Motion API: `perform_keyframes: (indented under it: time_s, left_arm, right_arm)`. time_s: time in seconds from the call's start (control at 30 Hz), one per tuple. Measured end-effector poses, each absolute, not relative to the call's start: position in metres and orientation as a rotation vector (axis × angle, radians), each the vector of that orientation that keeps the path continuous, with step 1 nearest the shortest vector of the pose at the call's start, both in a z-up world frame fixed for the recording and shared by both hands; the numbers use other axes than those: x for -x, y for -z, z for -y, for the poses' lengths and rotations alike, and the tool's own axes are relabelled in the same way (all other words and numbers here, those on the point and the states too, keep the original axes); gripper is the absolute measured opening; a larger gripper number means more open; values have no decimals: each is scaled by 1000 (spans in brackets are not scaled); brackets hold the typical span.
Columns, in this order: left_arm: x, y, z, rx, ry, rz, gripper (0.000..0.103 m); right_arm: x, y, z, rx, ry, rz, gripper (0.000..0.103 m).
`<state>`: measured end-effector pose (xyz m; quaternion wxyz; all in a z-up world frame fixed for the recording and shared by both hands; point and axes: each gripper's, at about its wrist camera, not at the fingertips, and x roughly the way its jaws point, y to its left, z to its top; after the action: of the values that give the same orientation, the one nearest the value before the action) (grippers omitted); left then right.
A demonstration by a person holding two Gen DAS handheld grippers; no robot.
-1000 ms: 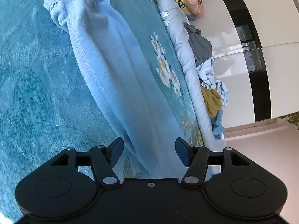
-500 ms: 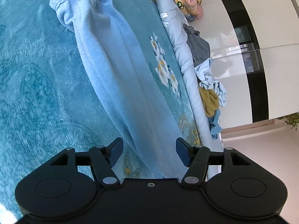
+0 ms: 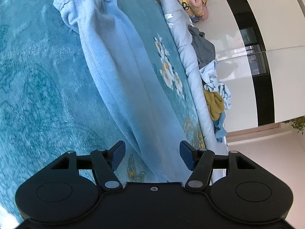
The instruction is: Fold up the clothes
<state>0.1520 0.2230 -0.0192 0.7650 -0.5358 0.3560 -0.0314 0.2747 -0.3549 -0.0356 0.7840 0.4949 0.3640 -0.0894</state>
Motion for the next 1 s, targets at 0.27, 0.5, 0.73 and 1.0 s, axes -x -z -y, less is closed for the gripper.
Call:
perform_keyframes:
  time_s: [0.27,0.5,0.73,1.0]
  left_arm:
    - [-147,20,-230,1176,57,-759,60]
    - [-143,20,-235,1183,55,-750,60]
    - [-141,19,-237,1196,76,-723,61]
    - [-151,22,-223,1222,140,-761,66]
  right_arm:
    - [-249,19,357,-1028,195,-723,3]
    - [-251,41,363,-1057,264,-811,4]
    - [-236,22,336,-1073,85,-891,11]
    - [-244,29,213,-898,-334,-1102,15]
